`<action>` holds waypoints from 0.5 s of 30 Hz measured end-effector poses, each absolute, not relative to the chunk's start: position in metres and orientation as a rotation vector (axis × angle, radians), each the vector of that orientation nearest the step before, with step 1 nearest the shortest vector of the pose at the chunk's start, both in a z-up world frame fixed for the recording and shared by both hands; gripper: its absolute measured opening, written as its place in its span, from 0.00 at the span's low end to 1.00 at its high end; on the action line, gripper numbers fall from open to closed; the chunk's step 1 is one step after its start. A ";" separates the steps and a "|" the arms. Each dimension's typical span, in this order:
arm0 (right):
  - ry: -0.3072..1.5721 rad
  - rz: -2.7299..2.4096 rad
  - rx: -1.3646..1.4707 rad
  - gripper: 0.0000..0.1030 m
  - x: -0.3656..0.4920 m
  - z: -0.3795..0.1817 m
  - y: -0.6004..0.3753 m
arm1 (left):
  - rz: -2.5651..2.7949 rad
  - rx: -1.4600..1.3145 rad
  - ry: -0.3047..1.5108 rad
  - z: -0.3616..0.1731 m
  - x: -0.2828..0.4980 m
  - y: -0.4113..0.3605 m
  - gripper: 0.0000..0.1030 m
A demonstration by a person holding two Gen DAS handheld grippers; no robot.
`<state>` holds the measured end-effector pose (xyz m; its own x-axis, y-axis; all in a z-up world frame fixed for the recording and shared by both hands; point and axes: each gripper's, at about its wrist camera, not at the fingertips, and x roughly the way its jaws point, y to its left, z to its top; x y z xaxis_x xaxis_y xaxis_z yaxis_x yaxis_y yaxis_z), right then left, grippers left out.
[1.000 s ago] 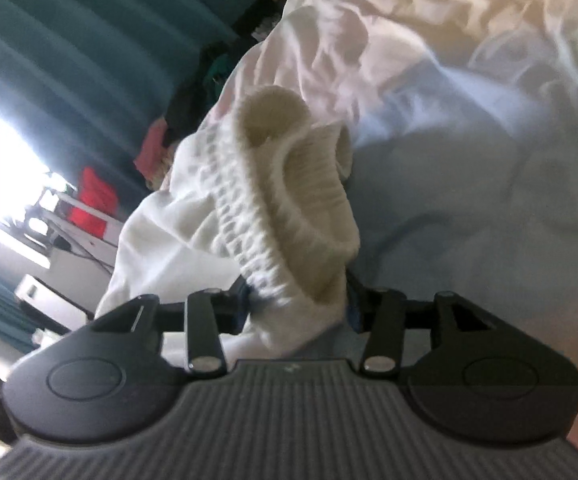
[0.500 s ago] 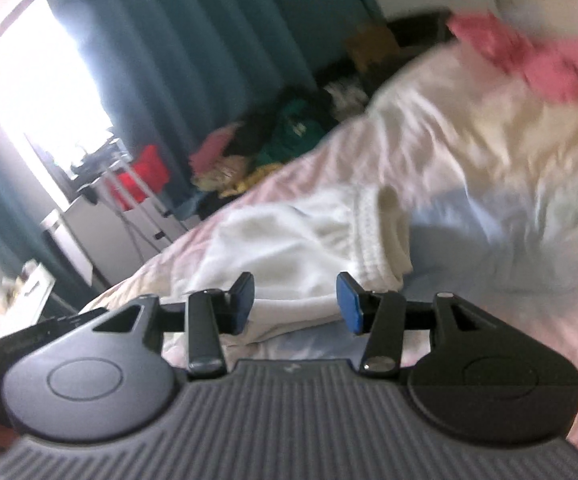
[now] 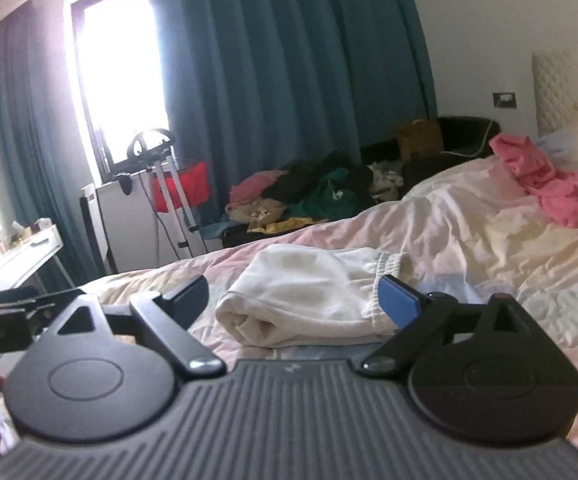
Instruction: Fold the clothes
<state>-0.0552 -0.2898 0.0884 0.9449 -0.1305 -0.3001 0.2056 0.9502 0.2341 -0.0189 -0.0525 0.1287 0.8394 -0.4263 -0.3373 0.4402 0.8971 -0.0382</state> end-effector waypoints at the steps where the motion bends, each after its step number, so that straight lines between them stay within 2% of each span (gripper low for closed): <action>1: 0.283 -0.172 0.263 0.90 -0.057 0.085 -0.287 | -0.457 0.039 0.344 0.125 -0.021 -0.051 1.00; 15: 0.243 -0.214 0.214 0.90 -0.041 0.021 -0.263 | -0.411 0.038 0.319 0.077 -0.019 -0.033 1.00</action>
<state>-0.0413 -0.2626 0.0209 0.9482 -0.1825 -0.2600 0.2340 0.9548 0.1832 -0.0194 -0.0329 0.0769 0.8678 -0.3867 -0.3121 0.3985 0.9167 -0.0278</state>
